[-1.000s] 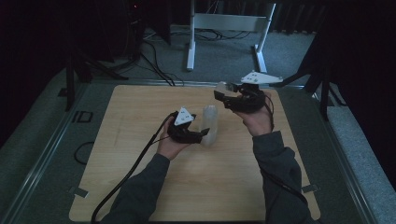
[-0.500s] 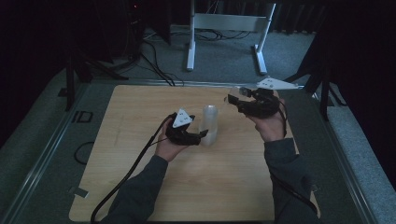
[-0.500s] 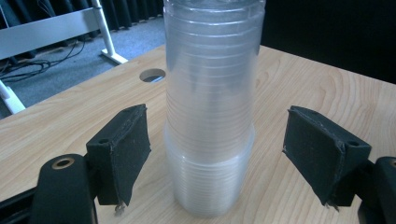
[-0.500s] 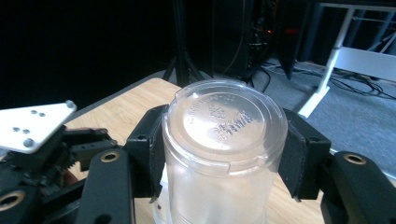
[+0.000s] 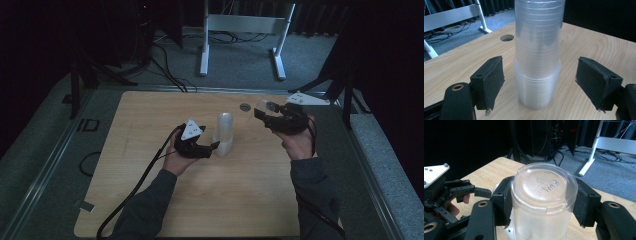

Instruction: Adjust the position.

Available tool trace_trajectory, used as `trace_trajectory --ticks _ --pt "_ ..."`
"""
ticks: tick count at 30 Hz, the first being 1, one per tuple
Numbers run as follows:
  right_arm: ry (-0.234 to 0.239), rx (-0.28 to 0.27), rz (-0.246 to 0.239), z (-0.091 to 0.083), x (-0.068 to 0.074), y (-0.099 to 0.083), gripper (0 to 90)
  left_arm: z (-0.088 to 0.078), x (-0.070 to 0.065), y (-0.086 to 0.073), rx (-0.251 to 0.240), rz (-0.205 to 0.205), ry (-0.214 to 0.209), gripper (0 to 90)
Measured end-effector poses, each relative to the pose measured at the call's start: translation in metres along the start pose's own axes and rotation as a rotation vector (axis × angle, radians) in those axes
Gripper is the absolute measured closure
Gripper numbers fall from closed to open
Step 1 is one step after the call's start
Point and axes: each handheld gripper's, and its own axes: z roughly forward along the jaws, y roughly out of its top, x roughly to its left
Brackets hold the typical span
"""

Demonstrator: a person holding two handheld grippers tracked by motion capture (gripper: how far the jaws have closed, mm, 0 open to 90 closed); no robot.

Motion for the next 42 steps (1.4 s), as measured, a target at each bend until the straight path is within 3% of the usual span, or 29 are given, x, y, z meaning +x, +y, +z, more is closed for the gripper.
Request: trace_trajectory --ticks 18,36,42 --pt "0.009 0.041 0.076 0.001 -0.006 -0.036 41.3 -0.013 -0.011 0.006 -0.041 0.012 -0.021 22.3" --pt "0.05 0.064 0.125 0.012 0.006 -0.063 41.2 -0.011 -0.024 0.006 -0.054 0.022 -0.051 22.3" --pt "0.064 0.063 0.13 0.016 0.012 -0.069 41.3 -0.014 -0.027 0.014 -0.076 0.023 -0.063 22.3"
